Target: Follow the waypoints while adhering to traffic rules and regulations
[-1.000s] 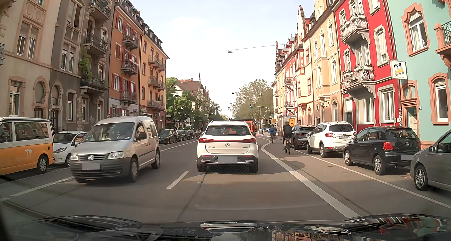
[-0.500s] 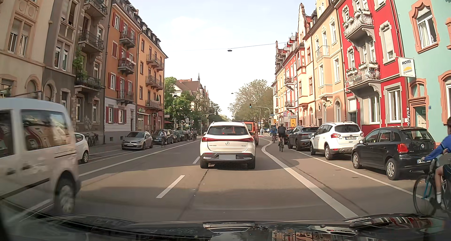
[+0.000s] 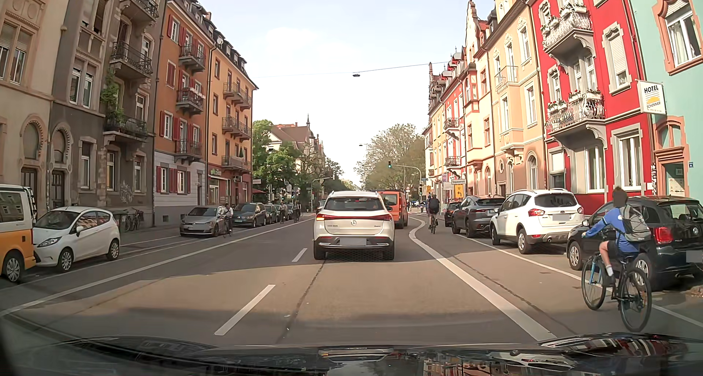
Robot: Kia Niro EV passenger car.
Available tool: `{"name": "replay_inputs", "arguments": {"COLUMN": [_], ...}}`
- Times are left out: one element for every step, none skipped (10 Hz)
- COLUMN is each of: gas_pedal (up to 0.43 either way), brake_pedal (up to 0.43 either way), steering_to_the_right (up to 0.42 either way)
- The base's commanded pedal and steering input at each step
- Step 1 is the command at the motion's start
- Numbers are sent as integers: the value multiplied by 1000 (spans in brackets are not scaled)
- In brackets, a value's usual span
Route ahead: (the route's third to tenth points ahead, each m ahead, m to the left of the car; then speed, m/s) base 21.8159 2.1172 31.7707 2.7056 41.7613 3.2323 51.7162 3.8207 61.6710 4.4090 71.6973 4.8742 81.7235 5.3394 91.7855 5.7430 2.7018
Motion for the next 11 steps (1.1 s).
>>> {"name": "replay_inputs", "arguments": {"gas_pedal": [197, 197, 177, 157, 150, 138, 138, 138, 138, 138, 138], "brake_pedal": [0, 0, 0, 0, 0, 0, 0, 0, 0, 0, 0], "steering_to_the_right": [7, 7, 7, 7, 6, 6, 5, 5, 5, 6, 6]}}
